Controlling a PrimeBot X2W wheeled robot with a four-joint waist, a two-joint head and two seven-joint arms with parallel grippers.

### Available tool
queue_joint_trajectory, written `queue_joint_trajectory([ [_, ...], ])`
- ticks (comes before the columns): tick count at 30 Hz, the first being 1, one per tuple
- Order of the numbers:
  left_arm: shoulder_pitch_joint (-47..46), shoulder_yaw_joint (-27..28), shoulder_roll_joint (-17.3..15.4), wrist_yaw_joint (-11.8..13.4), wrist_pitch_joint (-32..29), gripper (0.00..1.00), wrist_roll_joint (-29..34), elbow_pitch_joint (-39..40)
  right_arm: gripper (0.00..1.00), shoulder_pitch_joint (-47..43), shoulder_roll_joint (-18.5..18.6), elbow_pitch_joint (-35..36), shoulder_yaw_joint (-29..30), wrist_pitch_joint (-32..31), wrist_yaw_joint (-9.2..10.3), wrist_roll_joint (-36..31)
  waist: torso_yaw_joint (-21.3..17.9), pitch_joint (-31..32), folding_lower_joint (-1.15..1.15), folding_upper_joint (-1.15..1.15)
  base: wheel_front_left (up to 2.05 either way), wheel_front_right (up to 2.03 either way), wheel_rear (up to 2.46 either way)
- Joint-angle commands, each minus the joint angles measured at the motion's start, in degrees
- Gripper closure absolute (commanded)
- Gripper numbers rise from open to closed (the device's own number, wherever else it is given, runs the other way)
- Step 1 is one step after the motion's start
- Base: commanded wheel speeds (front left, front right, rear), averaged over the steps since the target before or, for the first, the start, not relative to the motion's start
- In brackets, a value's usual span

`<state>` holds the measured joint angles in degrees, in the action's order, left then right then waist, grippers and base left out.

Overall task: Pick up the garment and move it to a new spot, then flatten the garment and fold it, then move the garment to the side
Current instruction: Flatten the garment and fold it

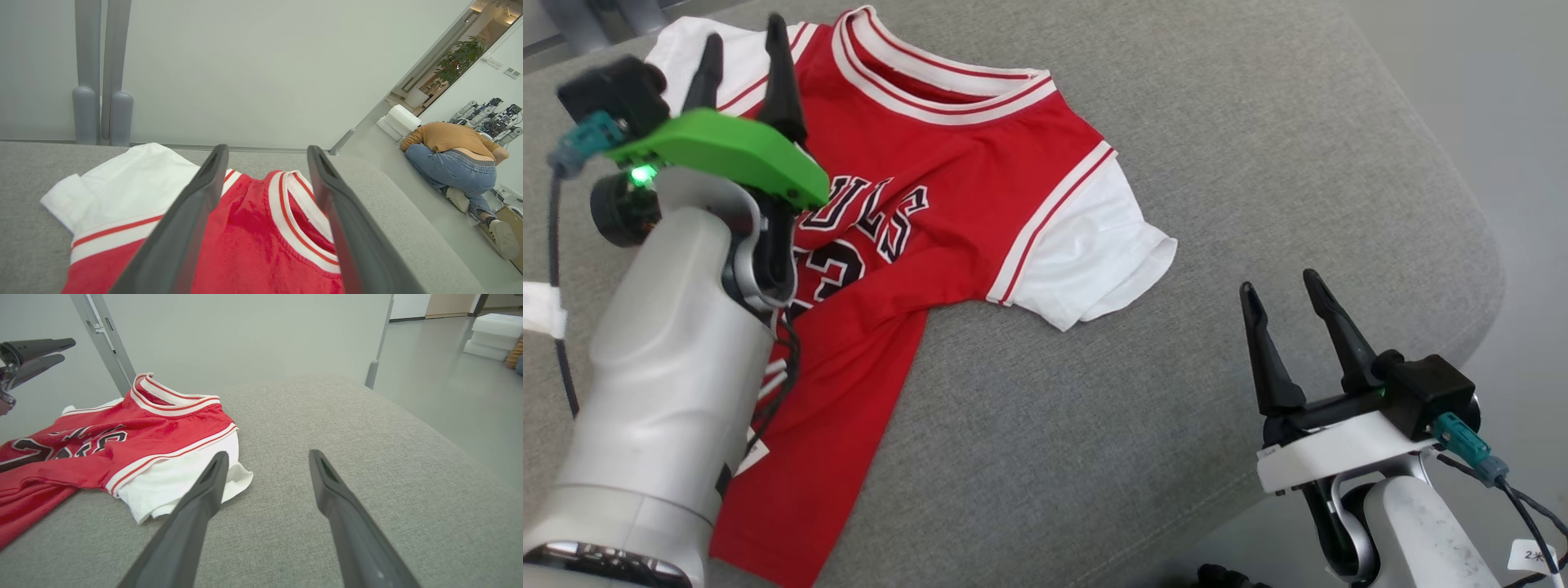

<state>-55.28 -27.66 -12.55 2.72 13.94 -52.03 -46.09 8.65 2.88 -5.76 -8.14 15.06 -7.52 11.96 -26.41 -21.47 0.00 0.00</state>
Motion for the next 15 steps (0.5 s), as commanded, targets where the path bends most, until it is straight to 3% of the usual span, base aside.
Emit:
queue_joint_trajectory([
  [1,2.5,-0.56,0.18,-0.8,0.68,0.0,1.68,0.69,0.0,0.58,0.06,0.39,0.53,0.17,0.06,-1.14,4.02,2.12,0.0,0.0,0.0,0.0,0.0],
  [6,10.99,2.06,0.87,0.02,1.27,0.0,6.1,7.72,0.0,-0.23,0.1,0.8,1.86,0.17,0.07,-4.02,8.28,5.8,0.0,0.0,0.0,0.0,0.0],
  [15,36.26,8.52,1.27,2.55,1.23,0.0,16.1,24.92,0.0,-4.47,0.92,0.65,3.57,0.17,0.07,-6.37,13.96,12.7,0.0,0.0,0.0,0.0,0.0],
])
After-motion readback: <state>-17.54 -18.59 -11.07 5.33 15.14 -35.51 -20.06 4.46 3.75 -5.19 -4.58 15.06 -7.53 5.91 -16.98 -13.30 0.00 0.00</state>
